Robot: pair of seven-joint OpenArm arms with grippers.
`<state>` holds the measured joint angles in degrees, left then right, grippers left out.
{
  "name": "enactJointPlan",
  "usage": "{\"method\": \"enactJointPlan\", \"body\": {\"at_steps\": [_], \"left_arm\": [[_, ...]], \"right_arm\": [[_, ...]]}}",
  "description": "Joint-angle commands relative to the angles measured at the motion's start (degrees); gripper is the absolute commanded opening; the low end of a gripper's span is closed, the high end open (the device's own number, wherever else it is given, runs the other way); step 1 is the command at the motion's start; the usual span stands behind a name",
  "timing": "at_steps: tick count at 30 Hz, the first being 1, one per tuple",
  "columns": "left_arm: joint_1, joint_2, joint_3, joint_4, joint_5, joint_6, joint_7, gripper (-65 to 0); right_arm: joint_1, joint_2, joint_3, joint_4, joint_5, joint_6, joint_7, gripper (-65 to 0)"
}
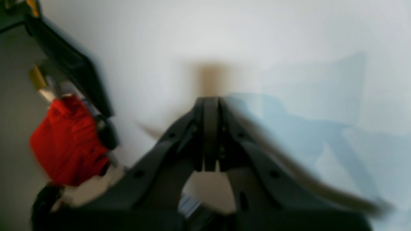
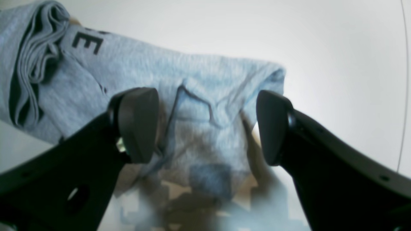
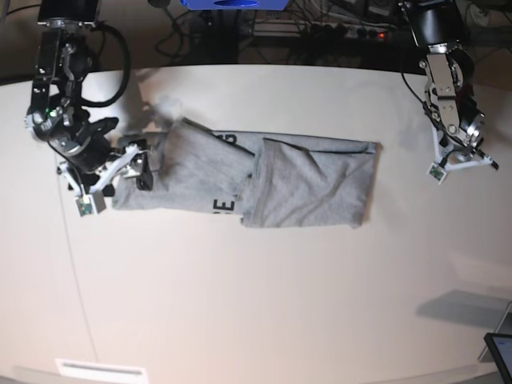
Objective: Fold the T-shirt properly
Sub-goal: 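Move both grippers outward to the ends of the folded bundle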
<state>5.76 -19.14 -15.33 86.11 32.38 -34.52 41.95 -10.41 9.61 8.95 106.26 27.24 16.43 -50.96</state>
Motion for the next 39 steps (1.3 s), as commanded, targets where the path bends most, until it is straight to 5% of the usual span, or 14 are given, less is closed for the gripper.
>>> {"method": "enactJointPlan", "body": {"at_steps": [1, 6, 11, 17, 21, 39], "left_arm": [[-0.9, -0.6, -0.3, 0.9, 0.6, 0.9, -1.2, -65.0], [-1.0, 0.4, 1.2, 0.4, 0.6, 0.9, -5.6, -65.0], [-3.3, 0.2, 5.4, -1.1, 0.6, 0.9, -5.7, -65.0], [-3.3, 0.4, 5.8, -1.3, 0.6, 0.9, -6.0, -65.0], [-3.1, 0.4, 5.9, -1.2, 0.6, 0.9, -6.9, -65.0], [-1.5, 0.5, 11.1, -0.6, 0.5, 0.9, -9.2, -65.0]], "right_arm": [[0.5, 0.4, 1.5, 1.0, 0.8, 0.1, 1.2, -19.4], [-0.4, -4.8, 11.3, 1.0, 0.9, 0.2, -0.9, -19.4], [-0.6, -7.1, 19.9, 1.0, 9.1, 0.2, -4.0, -19.4], [-0.3, -9.6, 33.6, -0.8, 23.5, -0.1, -16.2, -19.4], [1.6, -12.0, 41.6, -5.8, 25.7, -2.4, -22.7, -19.4], [4.1, -12.0, 36.7, -20.5, 25.8, -2.8, -23.7, -19.4]]}}
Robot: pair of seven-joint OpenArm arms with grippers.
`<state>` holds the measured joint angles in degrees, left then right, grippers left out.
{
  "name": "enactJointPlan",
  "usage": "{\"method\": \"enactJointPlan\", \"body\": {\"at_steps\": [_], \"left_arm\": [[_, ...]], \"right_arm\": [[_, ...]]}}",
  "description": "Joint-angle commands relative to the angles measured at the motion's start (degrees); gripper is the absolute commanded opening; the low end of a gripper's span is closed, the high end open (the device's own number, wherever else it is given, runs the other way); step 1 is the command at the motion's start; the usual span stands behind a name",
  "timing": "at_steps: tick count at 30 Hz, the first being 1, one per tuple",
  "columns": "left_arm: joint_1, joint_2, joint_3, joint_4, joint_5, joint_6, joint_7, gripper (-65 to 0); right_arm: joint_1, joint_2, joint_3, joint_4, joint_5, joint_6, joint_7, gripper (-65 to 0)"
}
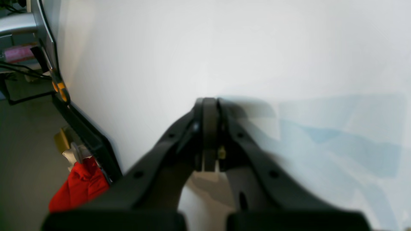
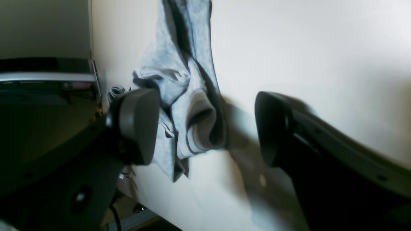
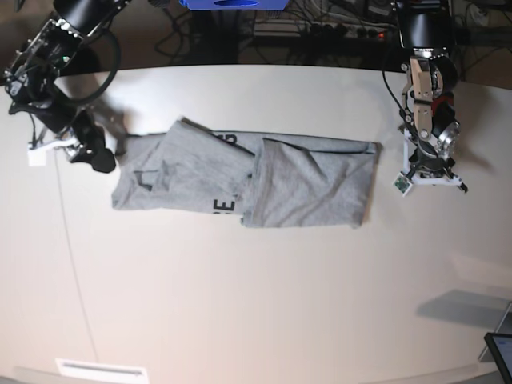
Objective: Fold the T-shirt properly
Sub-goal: 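Move both grippers outward to the ends of the folded bundle, then grasp the bundle's ends with both grippers and pull them apart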
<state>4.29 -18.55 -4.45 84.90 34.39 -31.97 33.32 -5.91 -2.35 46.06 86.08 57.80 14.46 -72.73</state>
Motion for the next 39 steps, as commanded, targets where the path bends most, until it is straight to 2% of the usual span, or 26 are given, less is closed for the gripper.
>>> {"method": "enactJointPlan", "body": {"at_steps": [1, 9, 14, 21, 29, 33, 39], "left_arm": [[0.1, 0.0, 0.4, 1.3, -1.5, -1.7, -0.6, -65.0], [3.0, -0.1, 5.7, 8.9, -1.2, -1.7, -0.1, -65.0], [3.3, -0.1, 5.9, 9.3, -1.2, -1.7, -0.1, -65.0], [3.4, 0.0, 5.9, 9.6, -1.2, -1.7, -0.1, -65.0], [3.4, 3.3, 6.2, 9.6, -1.1, -1.8, -0.1, -65.0], [3.4, 3.2, 10.4, 9.6, -1.0, -1.8, 0.2, -65.0], [2.8, 3.2, 14.0, 10.3, -1.1, -1.8, 3.8, -65.0]], "right_arm": [[-0.4, -0.1, -1.0, -0.3, -4.7, -0.9, -2.0, -19.4], [-0.6, -0.5, -5.2, -0.3, -4.7, -1.1, -2.0, -19.4], [-0.6, -0.5, -5.2, -0.3, -4.7, -1.2, -2.2, -19.4], [-0.5, -0.6, -8.8, -0.3, -4.7, -1.1, -1.8, -19.4], [-0.1, -0.6, -10.0, -0.3, -4.7, -1.1, -1.7, -19.4], [0.9, -0.5, -10.0, -1.5, -4.7, -1.1, -1.7, -19.4], [1.8, -0.2, -10.1, -3.2, -4.7, -1.1, -1.7, -19.4]]}}
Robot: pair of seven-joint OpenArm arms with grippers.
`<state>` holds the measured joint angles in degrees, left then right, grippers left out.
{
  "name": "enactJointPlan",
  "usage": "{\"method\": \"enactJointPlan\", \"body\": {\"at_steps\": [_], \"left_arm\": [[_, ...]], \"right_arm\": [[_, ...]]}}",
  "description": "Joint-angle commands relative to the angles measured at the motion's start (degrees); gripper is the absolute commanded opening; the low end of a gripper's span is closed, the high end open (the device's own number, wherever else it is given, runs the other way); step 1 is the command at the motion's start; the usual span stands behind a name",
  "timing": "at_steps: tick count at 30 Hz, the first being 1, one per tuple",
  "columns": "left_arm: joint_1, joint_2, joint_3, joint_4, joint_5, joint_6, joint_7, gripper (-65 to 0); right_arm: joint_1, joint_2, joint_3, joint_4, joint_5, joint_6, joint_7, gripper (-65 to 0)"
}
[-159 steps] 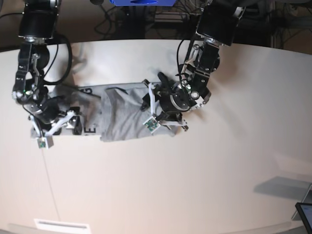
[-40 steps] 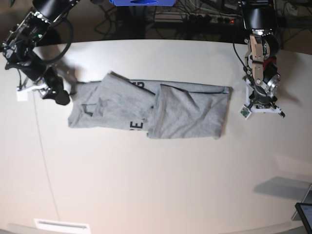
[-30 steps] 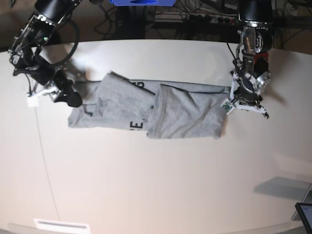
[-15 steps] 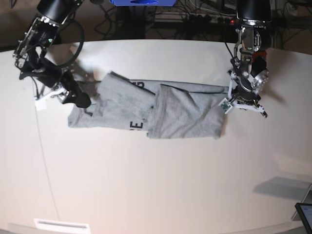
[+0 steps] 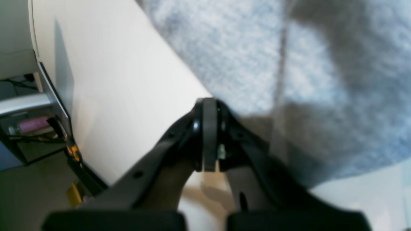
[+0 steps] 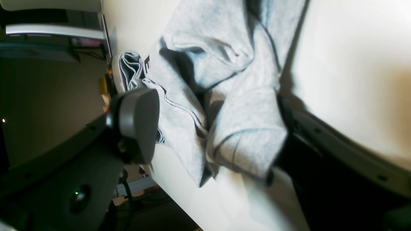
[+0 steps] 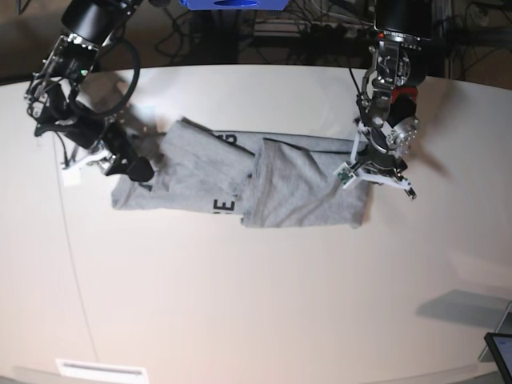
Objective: Fold the T-shirt properly
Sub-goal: 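Grasp the bundle's ends with both grippers and pull them apart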
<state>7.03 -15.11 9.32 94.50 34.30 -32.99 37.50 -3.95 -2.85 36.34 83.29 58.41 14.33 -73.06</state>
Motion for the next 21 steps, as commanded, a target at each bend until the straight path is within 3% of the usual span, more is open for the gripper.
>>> {"method": "enactJointPlan", "body": {"at_steps": [1, 10, 16, 21], "left_arm": [[0.1, -0.2, 0.2, 1.2, -1.0, -0.8, -0.4, -65.0], [0.6, -0.2, 0.0, 4.4, -0.9, -0.8, -0.2, -65.0], [0.7, -0.2, -0.2, 4.3, -0.9, -0.8, -0.2, -65.0], [1.5, 0.0, 0.3, 4.6, -0.9, -0.8, -0.2, -65.0]], "right_arm": [[0.0, 0.3, -0.3, -0.4, -5.4, -0.9, -1.4, -19.4], [0.3, 0.1, -0.3, -0.4, -5.4, -0.8, -1.4, -20.6], [1.0, 0.2, -0.3, -0.4, -5.4, -0.8, -1.4, -43.4], [1.1, 0.4, -0.3, -0.4, -5.4, -0.8, -1.4, -58.0]]}}
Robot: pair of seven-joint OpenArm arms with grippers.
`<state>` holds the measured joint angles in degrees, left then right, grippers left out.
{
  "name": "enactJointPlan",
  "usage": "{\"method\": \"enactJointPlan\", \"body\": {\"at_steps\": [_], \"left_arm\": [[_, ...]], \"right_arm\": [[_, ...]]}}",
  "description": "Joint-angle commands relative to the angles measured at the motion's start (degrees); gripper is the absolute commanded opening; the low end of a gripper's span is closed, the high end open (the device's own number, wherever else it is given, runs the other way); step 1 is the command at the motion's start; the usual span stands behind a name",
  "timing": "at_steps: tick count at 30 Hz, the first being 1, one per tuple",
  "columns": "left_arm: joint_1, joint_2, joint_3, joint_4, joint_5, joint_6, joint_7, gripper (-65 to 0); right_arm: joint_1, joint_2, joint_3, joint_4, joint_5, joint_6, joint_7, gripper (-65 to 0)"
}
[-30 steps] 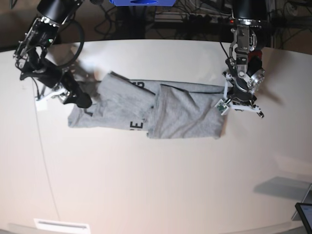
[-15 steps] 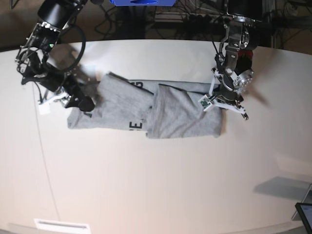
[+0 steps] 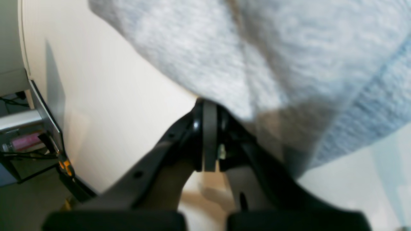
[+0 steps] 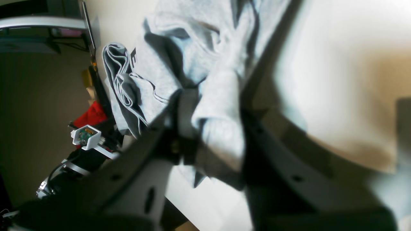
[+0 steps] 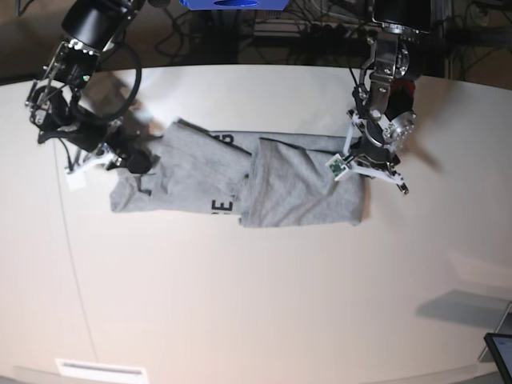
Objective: Fold the T-shirt properly
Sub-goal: 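Grasp the bundle's ends with both grippers and pull them apart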
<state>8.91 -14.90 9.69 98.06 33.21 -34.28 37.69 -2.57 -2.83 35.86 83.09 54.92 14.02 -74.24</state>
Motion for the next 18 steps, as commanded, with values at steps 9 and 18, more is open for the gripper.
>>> {"method": "enactJointPlan", "body": {"at_steps": [9, 18], "left_arm": [[0.6, 0.7, 3.7, 1.1, 0.1, 0.5, 3.3, -65.0], [0.6, 0.3, 3.3, 2.7, 0.0, 0.5, 3.3, -65.0]], "right_arm": [[1.4, 2.3, 0.1, -0.3, -2.2, -1.0, -0.2, -64.7], [1.7, 4.1, 0.1, -0.1, -2.2, -1.0, -0.2, -64.7]]}}
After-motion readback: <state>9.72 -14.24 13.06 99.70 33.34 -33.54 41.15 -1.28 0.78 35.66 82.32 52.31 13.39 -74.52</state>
